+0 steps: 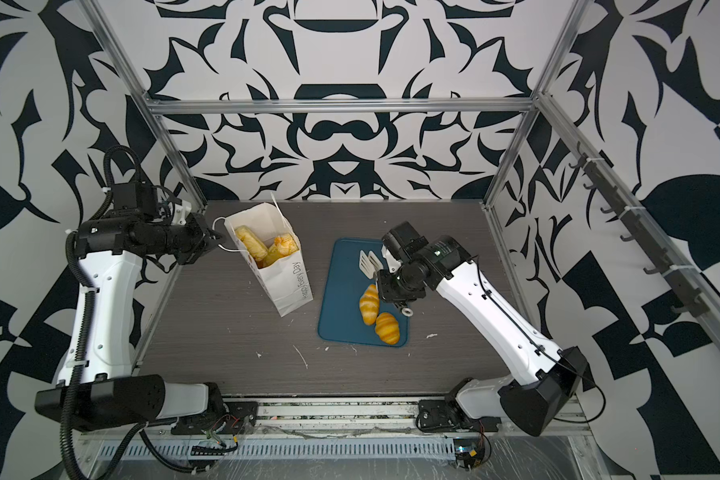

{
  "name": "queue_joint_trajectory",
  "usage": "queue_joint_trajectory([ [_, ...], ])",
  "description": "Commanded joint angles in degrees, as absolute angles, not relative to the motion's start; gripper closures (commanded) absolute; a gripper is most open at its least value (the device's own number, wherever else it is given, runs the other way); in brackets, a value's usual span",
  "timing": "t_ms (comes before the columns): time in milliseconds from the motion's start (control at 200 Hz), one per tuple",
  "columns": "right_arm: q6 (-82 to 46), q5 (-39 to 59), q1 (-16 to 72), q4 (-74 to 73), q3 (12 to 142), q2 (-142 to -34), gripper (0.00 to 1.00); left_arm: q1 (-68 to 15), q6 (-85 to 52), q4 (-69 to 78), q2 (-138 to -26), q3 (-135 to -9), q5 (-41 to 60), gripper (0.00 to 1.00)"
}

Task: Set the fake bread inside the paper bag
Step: 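Move the open tongs back over the tray above the striped croissant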

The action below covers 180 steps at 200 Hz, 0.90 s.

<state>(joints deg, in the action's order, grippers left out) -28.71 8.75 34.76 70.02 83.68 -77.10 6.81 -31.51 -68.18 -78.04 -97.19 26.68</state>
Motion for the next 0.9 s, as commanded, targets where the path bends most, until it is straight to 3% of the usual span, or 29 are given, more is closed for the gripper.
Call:
queue_joint_trajectory([
  [0,-29.6,9.0,34.3,70.3,82.0,-76.3,0.66,7.1,-31.5,-69.7,-77.1,-96.8,27.4,1.00],
  [895,-30.0,12.2,34.1,69.4,73.1,-77.8,0.58,7.0,-31.8,-68.5,-78.7,-97.2,27.4,1.00],
])
